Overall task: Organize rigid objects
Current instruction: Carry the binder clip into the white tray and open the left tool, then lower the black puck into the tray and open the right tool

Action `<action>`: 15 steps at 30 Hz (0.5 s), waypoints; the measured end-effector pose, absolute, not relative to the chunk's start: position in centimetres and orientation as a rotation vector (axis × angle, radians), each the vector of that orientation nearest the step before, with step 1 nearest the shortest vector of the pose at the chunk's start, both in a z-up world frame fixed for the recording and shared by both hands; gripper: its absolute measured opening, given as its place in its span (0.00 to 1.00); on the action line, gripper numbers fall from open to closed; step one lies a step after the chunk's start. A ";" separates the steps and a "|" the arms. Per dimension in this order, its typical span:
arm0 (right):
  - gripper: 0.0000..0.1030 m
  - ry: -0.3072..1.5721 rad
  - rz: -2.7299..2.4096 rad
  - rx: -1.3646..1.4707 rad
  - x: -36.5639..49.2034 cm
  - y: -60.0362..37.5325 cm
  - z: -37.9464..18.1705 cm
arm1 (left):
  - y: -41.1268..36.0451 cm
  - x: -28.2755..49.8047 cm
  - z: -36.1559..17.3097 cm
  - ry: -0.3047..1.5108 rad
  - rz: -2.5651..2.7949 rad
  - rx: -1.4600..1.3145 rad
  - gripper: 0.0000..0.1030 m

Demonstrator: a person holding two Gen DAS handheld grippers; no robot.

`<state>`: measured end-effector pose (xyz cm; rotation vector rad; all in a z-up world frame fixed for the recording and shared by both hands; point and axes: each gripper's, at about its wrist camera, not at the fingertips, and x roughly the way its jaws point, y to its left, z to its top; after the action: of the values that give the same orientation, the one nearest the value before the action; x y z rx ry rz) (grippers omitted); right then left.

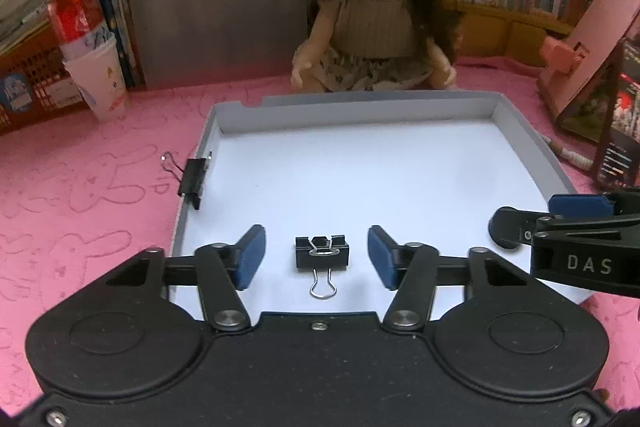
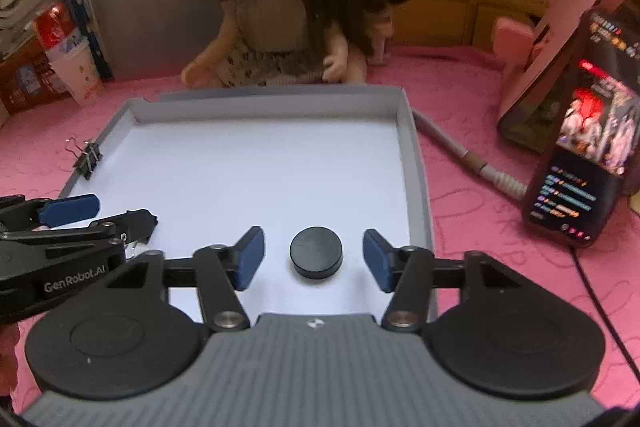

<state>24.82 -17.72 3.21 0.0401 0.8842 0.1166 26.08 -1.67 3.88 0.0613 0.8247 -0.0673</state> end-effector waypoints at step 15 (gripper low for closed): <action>0.85 0.733 0.182 -0.018 18.1 -18.3 6.2 | -1.3 18.1 6.4 0.718 -0.143 0.088 0.73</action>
<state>18.10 -18.28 6.23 -0.0175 0.7335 0.1821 18.06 -1.29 6.43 0.0876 0.7180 -0.1433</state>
